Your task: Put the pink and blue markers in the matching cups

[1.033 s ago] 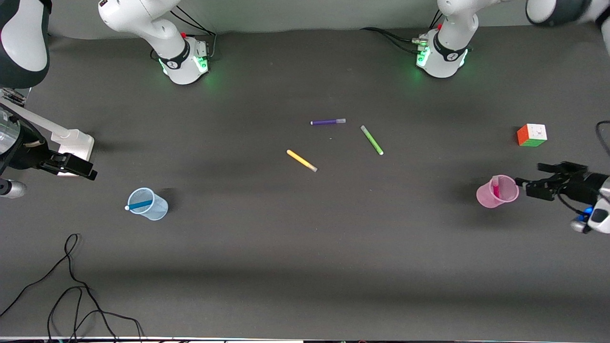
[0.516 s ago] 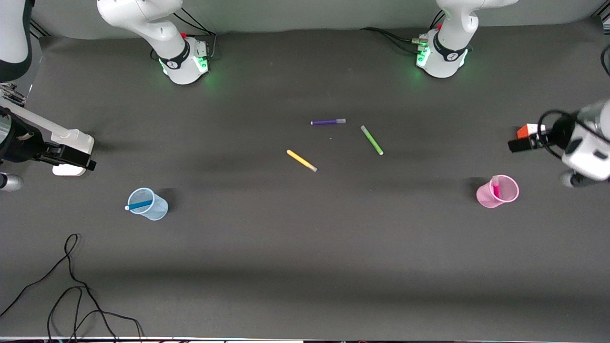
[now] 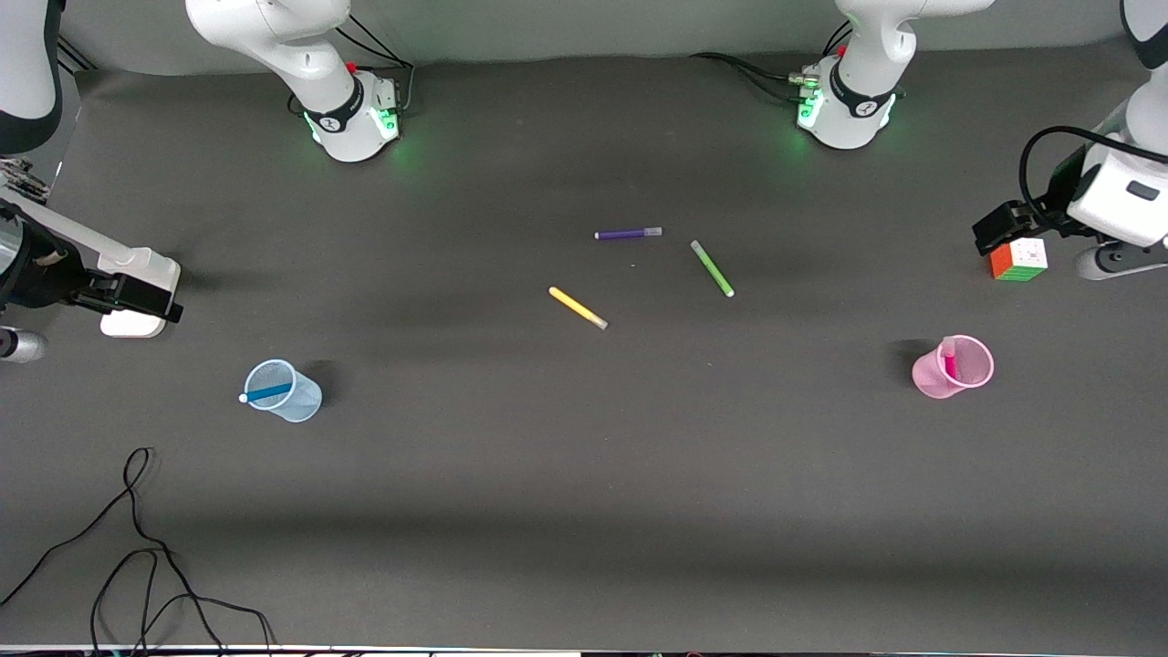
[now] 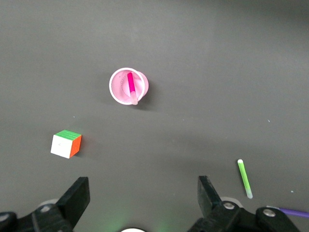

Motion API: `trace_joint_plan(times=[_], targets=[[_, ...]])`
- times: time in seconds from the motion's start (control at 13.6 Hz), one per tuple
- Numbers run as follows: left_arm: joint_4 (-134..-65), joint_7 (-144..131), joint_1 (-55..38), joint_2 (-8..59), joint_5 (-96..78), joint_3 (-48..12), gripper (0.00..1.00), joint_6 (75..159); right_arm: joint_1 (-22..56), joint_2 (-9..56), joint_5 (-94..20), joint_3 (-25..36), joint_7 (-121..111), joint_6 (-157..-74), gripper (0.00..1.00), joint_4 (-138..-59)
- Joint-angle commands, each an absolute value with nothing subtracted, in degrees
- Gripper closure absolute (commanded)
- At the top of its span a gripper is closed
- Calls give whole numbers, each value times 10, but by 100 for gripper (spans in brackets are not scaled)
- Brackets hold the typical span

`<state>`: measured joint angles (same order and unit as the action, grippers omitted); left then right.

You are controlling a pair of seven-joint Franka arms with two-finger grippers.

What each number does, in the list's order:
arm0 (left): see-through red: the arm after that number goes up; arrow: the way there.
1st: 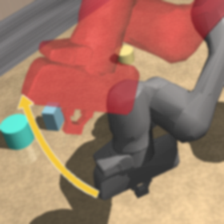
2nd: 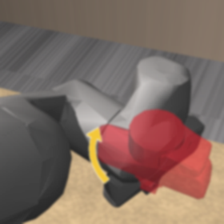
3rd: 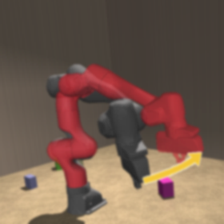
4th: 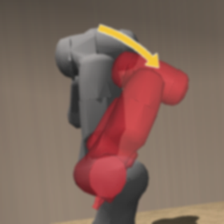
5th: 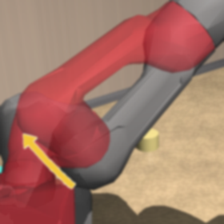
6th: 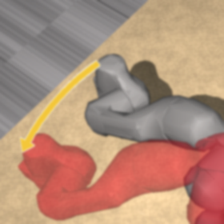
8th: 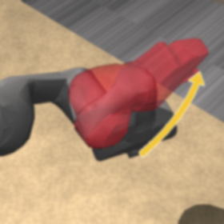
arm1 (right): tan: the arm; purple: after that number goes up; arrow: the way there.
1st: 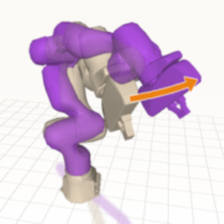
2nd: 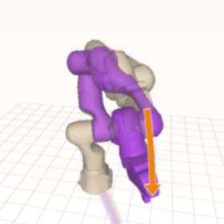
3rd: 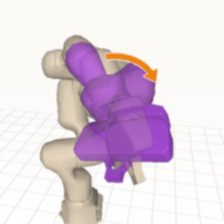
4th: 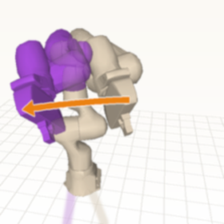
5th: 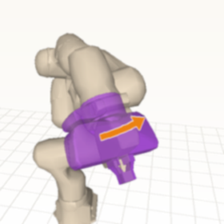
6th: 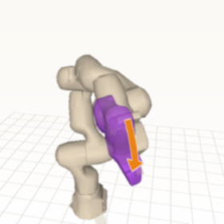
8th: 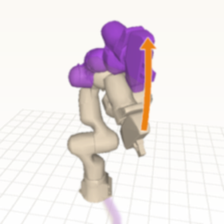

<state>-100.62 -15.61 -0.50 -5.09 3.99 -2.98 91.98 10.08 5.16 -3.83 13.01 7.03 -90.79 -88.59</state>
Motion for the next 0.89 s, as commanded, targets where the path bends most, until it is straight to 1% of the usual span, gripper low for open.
trace_joint_plan(times=[0.0,0.07,0.3,0.37,0.52,0.59,0.81], targets=[[-990,-151,-3,-37,50,-25,1,933,94,-19,-18,120,58,-913,0,-948],[-979,-150,-3,-33,50,-26,1,929,94,-27,-16,120,57,-915,0,-955],[-977,-128,-8,-31,47,-23,1,930,94,-35,2,119,53,-931,0,-971],[-976,-114,-19,-33,47,-11,1,931,94,-30,3,113,53,-933,0,-969],[-978,-95,-66,-38,47,44,1,929,91,-28,9,99,52,-933,0,-969],[-977,-88,-75,-38,45,57,1,930,91,-26,13,99,51,-933,0,-969],[-977,-88,-74,-33,45,57,1,928,91,-21,13,98,44,-933,0,-968]])
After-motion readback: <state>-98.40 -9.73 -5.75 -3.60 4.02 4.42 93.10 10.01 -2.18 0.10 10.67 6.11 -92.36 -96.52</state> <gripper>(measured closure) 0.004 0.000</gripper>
